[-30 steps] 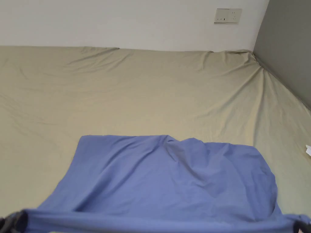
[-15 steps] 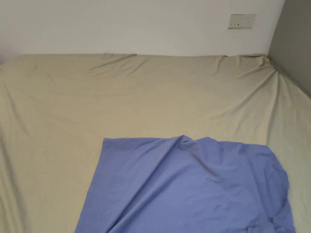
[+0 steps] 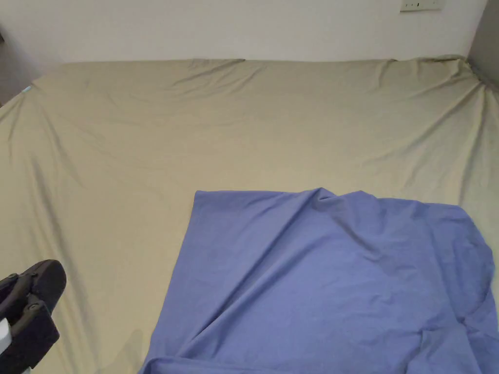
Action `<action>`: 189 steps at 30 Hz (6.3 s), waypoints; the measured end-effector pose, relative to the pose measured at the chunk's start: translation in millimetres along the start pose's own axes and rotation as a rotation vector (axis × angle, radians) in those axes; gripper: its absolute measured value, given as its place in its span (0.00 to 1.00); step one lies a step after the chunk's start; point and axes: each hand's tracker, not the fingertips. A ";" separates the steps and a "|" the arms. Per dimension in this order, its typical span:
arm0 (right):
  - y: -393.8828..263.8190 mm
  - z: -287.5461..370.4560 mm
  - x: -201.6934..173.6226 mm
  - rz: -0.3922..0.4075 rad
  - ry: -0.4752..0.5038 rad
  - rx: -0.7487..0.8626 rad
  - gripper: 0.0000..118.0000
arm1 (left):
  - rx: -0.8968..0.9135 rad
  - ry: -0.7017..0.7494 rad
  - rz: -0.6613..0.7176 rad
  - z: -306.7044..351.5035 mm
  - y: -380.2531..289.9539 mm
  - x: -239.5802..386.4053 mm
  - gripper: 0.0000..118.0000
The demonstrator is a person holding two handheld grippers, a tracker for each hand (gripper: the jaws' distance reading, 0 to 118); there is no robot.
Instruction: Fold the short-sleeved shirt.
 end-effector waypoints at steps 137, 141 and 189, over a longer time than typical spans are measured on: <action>-131.8 -272.5 15.8 0.103 0.056 -0.666 0.87 | -0.512 -0.144 -0.019 -243.4 -121.5 14.3 0.04; -142.0 -276.1 17.2 0.009 0.052 -0.688 0.12 | -0.517 -0.138 0.019 -244.6 -124.6 8.7 0.04; -1.9 -59.6 -6.8 -0.092 0.003 -0.019 0.00 | -0.317 -0.140 0.160 -227.2 -25.2 -6.3 0.00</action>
